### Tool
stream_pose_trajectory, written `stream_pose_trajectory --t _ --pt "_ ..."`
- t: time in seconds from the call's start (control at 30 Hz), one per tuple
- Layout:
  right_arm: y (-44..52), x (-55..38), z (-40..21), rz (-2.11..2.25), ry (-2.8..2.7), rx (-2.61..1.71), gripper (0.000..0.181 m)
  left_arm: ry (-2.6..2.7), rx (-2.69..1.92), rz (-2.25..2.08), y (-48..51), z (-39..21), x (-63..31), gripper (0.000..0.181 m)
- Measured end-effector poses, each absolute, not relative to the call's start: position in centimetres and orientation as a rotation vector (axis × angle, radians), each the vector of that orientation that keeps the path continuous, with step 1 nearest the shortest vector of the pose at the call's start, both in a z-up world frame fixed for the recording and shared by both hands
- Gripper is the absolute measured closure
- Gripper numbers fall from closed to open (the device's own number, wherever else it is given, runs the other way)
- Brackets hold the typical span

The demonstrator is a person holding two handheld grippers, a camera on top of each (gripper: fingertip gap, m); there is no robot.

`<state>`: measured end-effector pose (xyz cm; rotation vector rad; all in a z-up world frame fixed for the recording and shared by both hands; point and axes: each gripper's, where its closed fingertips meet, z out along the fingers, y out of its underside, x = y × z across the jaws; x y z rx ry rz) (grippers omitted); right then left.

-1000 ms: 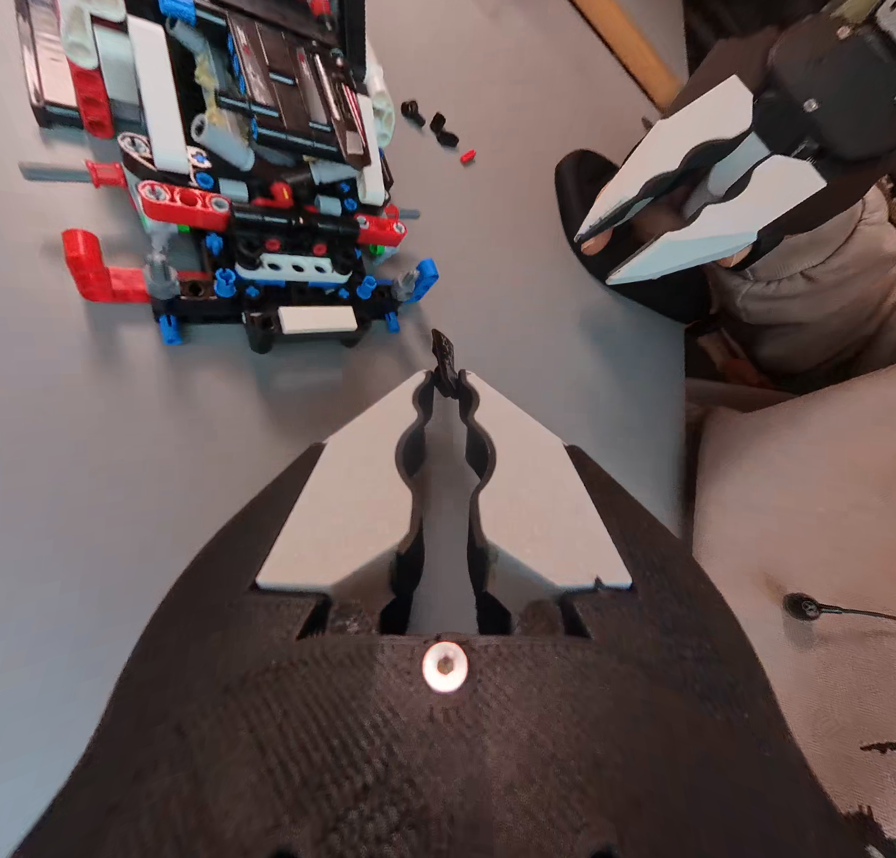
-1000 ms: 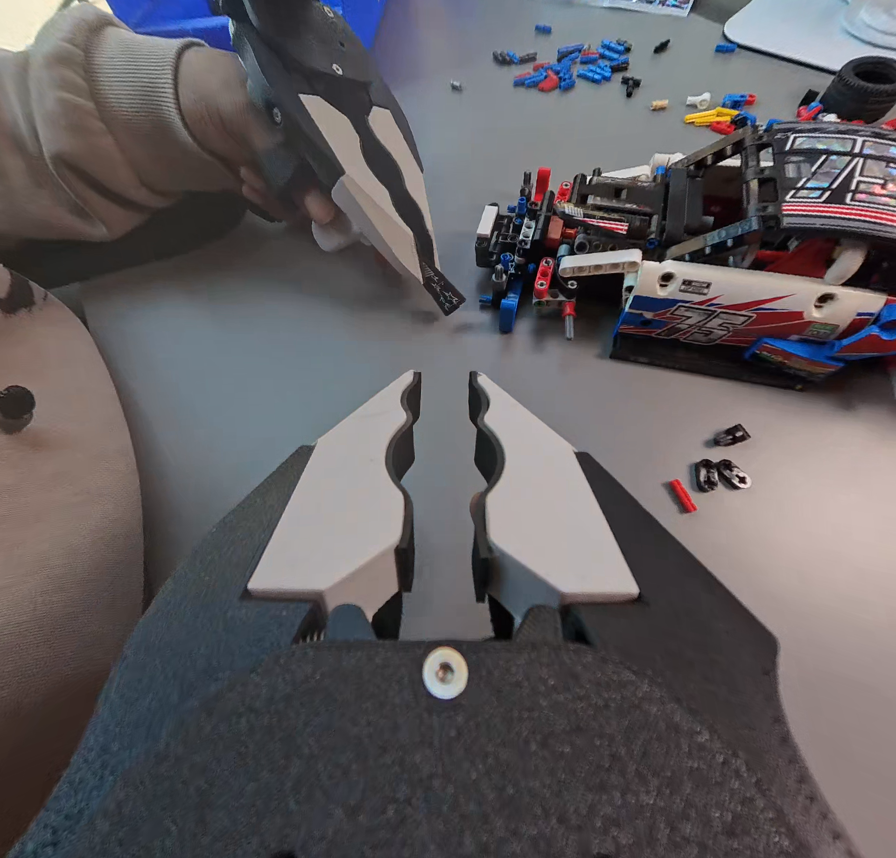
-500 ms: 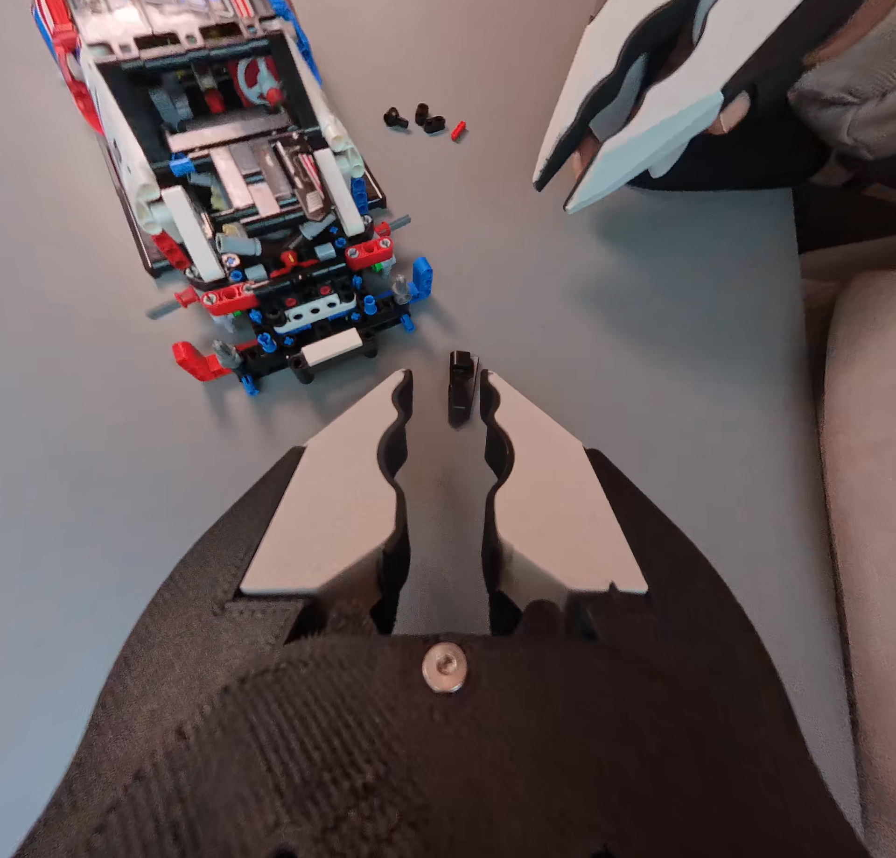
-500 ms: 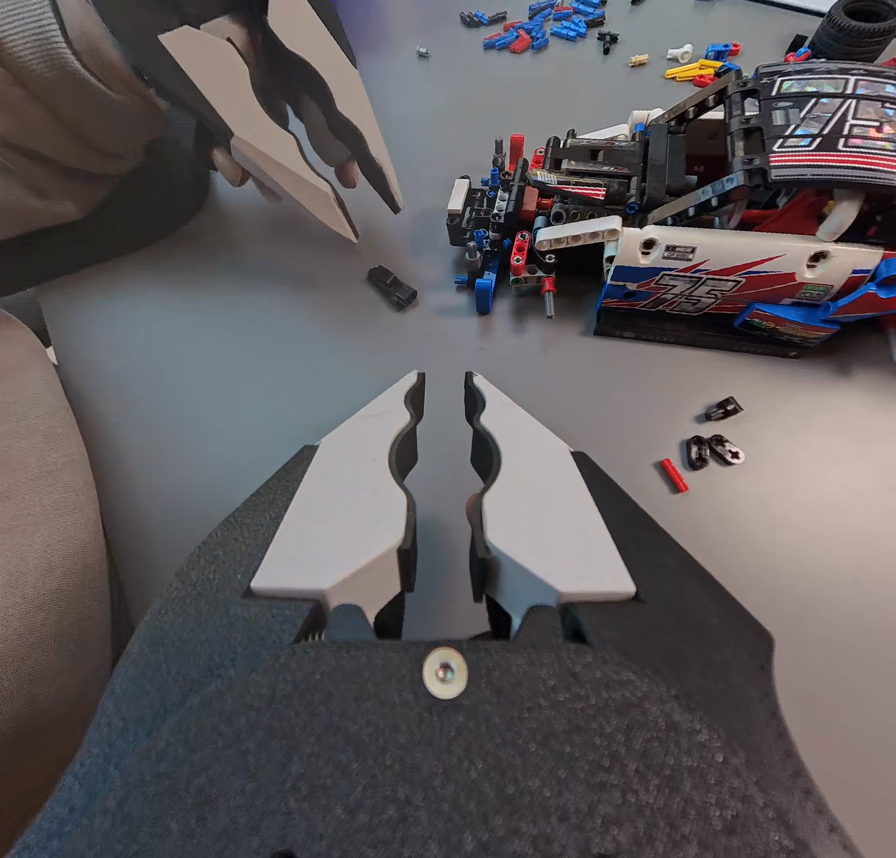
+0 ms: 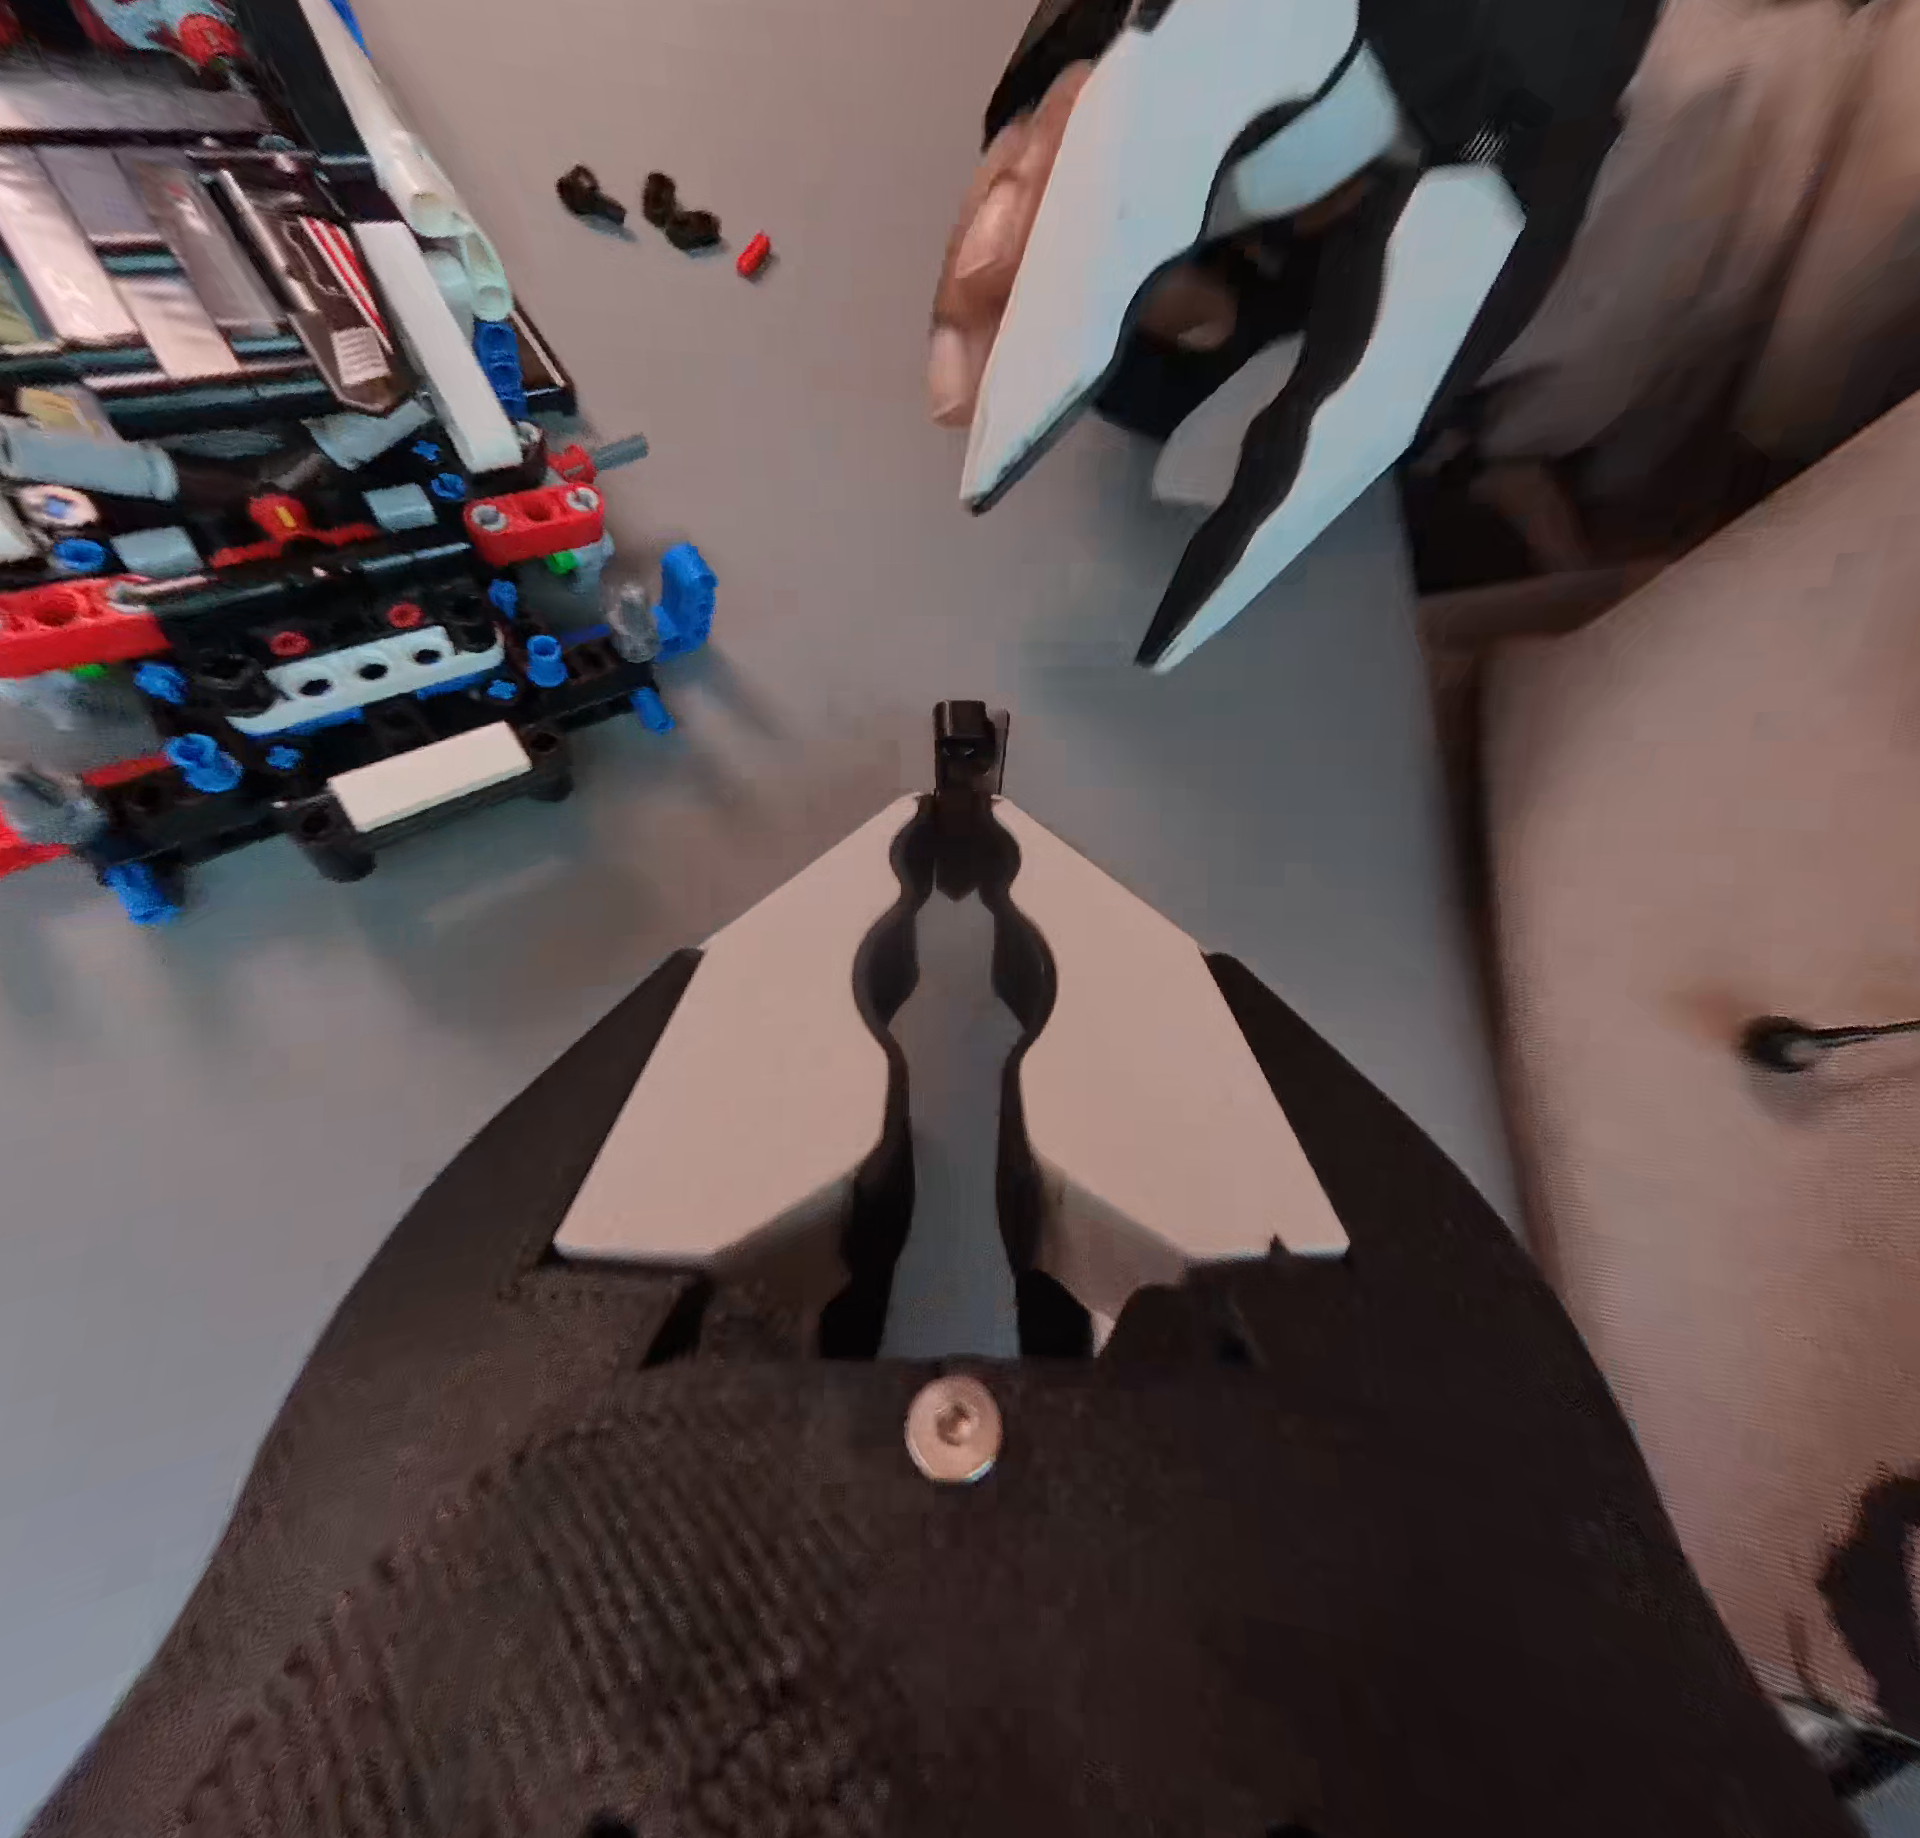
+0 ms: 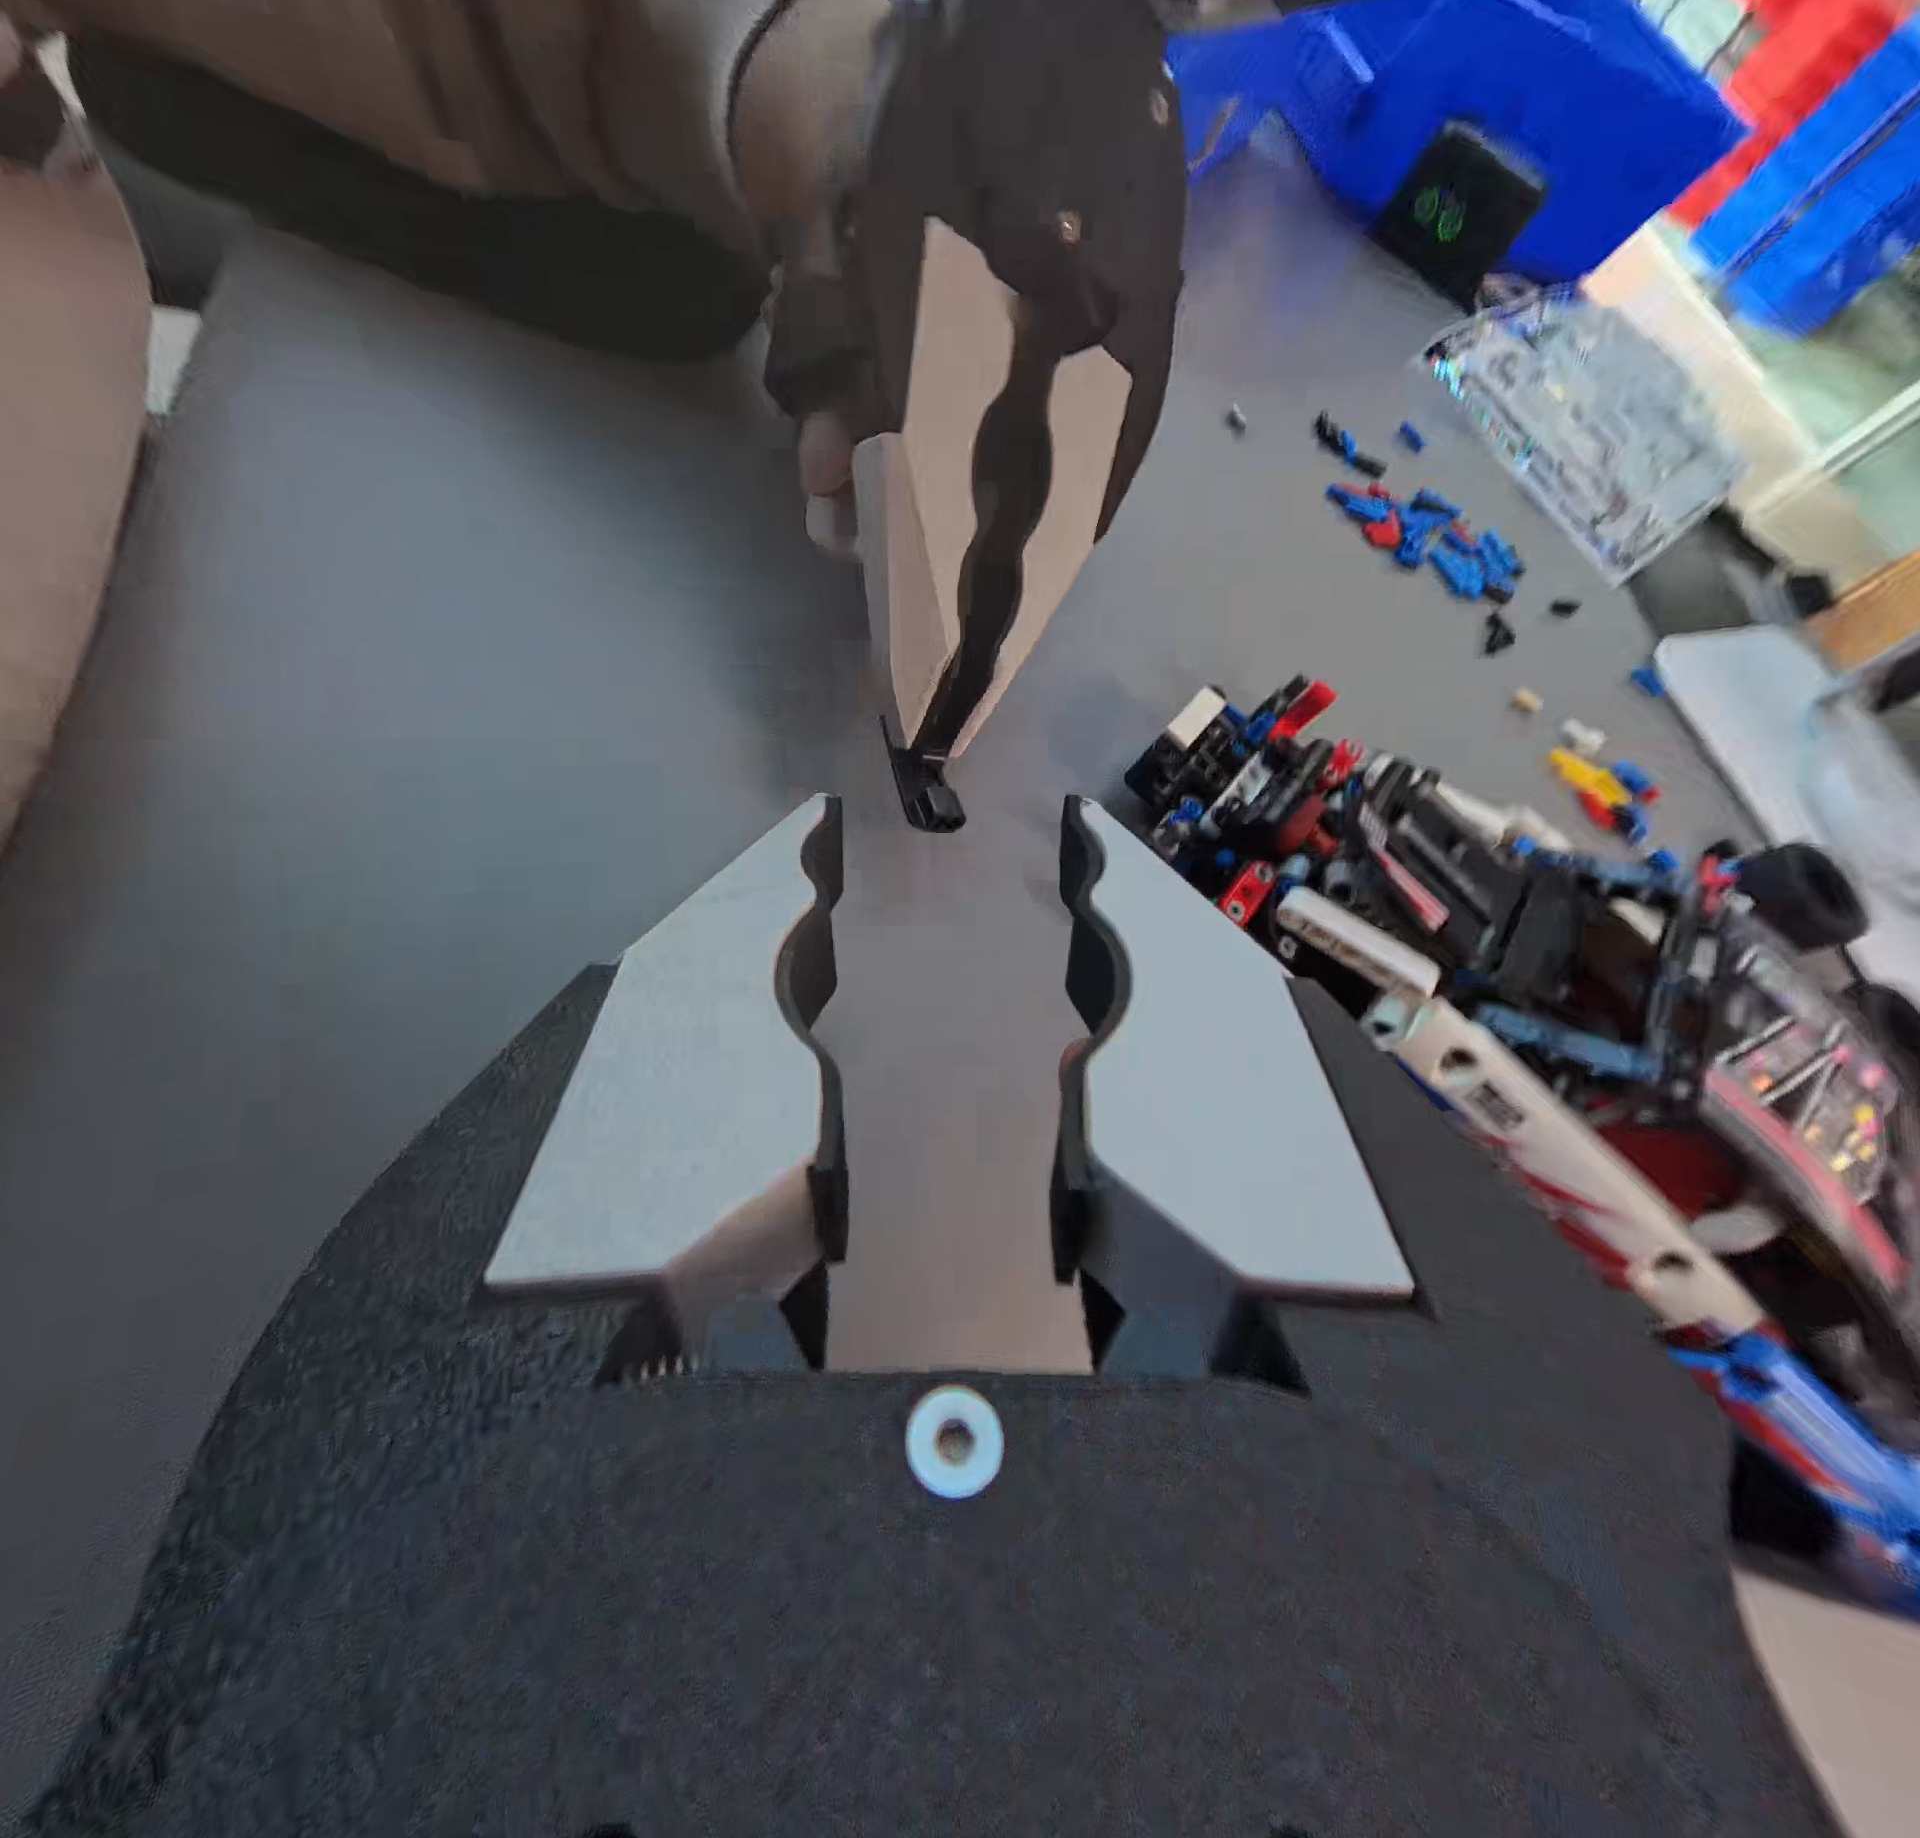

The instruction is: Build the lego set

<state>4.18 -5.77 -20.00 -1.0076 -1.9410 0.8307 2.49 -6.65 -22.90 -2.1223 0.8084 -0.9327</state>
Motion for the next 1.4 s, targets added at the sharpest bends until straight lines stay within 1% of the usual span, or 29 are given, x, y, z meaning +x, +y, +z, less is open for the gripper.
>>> stream_pose_trajectory --t 0.03,0.1,0.13,0.2,0.23,0.27,0.33,0.37,0.4,0.47,0.53,0.67,0.73,0.8,0.87,0.93,0.97,1.03,1.1,1.2,1.4 --pt "-6.2 3.8 -20.2 0.763 -1.982 -0.887 0.137 0.757 -2.1 -1.065 -7.0 -22.2 2.8 0.176" --pt "-6.6 3.2 -20.8 0.649 -2.046 -0.759 0.135 0.671 -2.061 -1.222 -7.1 -21.1 3.0 0.176" --pt "-6.7 2.8 -20.7 0.636 -2.035 -0.722 0.143 0.647 -2.041 -1.297 -7.3 -20.6 3.1 0.176" --pt "-7.0 2.2 -19.8 0.675 -1.988 -0.668 0.173 0.591 -2.008 -1.385 -7.3 -19.9 3.1 0.177" --pt "-7.1 2.2 -19.8 0.713 -1.993 -0.688 0.174 0.568 -1.994 -1.405 -7.1 -19.6 3.0 0.176" --pt "-6.9 2.2 -19.9 0.79 -1.995 -0.77 0.174 0.555 -1.98 -1.398 -6.9 -19.5 2.8 0.176" --pt "-5.8 2.5 -20.3 1.037 -1.984 -1.134 0.176 0.597 -1.931 -1.271 -6.2 -18.9 2.3 0.148" --pt "-5.9 2.9 -20.5 1.223 -1.984 -1.34 0.176 0.668 -1.902 -1.161 -6.1 -18.6 2.3 0.143" --pt "-5.9 3.1 -20.2 1.409 -1.929 -1.524 0.176 0.75 -1.866 -1.026 -6.1 -18.4 2.4 0.142" --pt "-5.0 2.5 -19.4 1.702 -1.698 -1.799 0.177 0.88 -1.799 -0.753 -5.8 -18.4 2.8 0.145" --pt "-5.0 2.4 -19.0 1.907 -1.584 -1.909 0.177 0.97 -1.764 -0.531 -5.5 -18.9 3.3 0.151" --pt "-5.9 2.3 -19.3 2.049 -1.556 -1.975 0.177 1.093 -1.71 -0.225 -4.9 -19.8 3.2 0.164" --pt "-5.8 2.2 -19.2 2.095 -1.524 -1.981 0.177 1.118 -1.686 -0.19 -5.0 -19.7 3.1 0.169" --pt "-5.5 2.2 -18.7 2.139 -1.485 -1.943 0.176 1.097 -1.669 -0.2 -4.8 -19.3 3.0 0.171" --pt "-4.6 2.5 -16.4 2.157 -1.458 -1.72 0.17 1.027 -1.643 -0.314 -5.0 -18.2 3.1 0.171" --pt "-3.5 3.8 -13.8 2.045 -1.483 -1.462 0.168 0.915 -1.592 -0.568 -5.7 -16.2 3.3 0.171" --pt "-2.8 4.4 -13.2 1.91 -1.511 -1.368 0.167 0.848 -1.533 -0.709 -6.1 -14.7 3.3 0.171" --pt "-1.2 5.4 -13.3 1.589 -1.568 -1.257 0.166 0.732 -1.394 -0.957 -7.1 -11.7 2.7 0.171" --pt "0.1 6.4 -14.1 1.388 -1.603 -1.226 0.166 0.652 -1.29 -1.107 -7.7 -9.8 1.9 0.171" --pt "1.3 7.7 -15.8 1.265 -1.637 -1.268 0.166 0.619 -1.244 -1.173 -8.0 -9.1 1.5 0.171" --pt "5.9 11.1 -20.7 0.855 -1.786 -1.465 0.168 0.606 -1.257 -1.219 -7.9 -9.5 1.6 0.171"
